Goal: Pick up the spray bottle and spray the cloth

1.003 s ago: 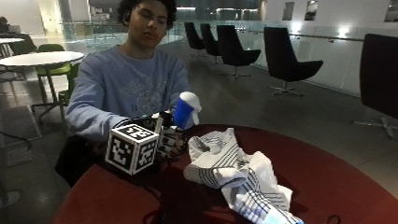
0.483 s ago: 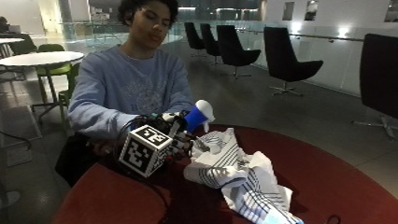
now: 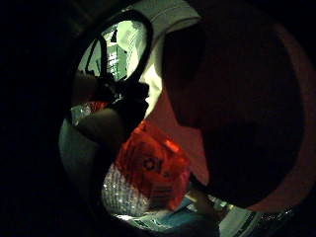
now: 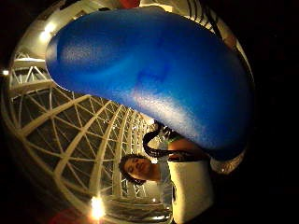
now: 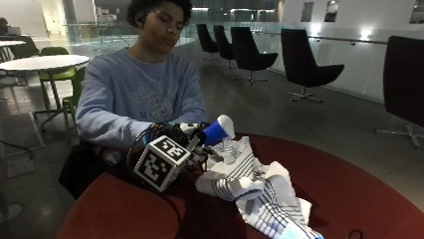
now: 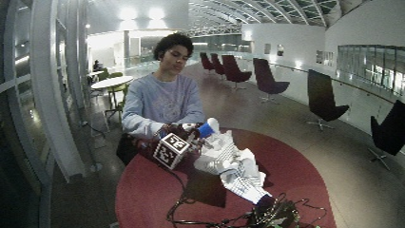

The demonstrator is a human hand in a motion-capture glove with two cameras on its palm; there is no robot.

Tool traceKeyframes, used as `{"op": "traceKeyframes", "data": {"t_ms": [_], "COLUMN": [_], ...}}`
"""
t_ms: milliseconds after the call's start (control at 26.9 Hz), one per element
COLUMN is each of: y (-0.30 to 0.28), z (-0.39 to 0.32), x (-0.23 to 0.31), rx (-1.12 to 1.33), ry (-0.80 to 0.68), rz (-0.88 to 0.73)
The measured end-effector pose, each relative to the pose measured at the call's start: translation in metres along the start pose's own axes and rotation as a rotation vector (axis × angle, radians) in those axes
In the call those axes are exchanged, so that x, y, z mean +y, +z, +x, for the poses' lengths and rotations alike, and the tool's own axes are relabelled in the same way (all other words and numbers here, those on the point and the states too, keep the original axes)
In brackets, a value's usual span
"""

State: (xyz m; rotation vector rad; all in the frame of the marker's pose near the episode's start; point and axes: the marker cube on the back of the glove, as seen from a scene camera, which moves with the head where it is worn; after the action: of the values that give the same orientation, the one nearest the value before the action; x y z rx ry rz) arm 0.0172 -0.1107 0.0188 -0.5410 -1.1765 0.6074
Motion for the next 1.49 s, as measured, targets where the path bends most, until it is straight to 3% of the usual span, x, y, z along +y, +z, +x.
{"op": "traceKeyframes", "data": {"t_ms": [1486], "y": [0.02], "z": [-0.001], "x": [-0.005], "rx": [0.055], "ry": [0.049], "rz": [-0.026]}}
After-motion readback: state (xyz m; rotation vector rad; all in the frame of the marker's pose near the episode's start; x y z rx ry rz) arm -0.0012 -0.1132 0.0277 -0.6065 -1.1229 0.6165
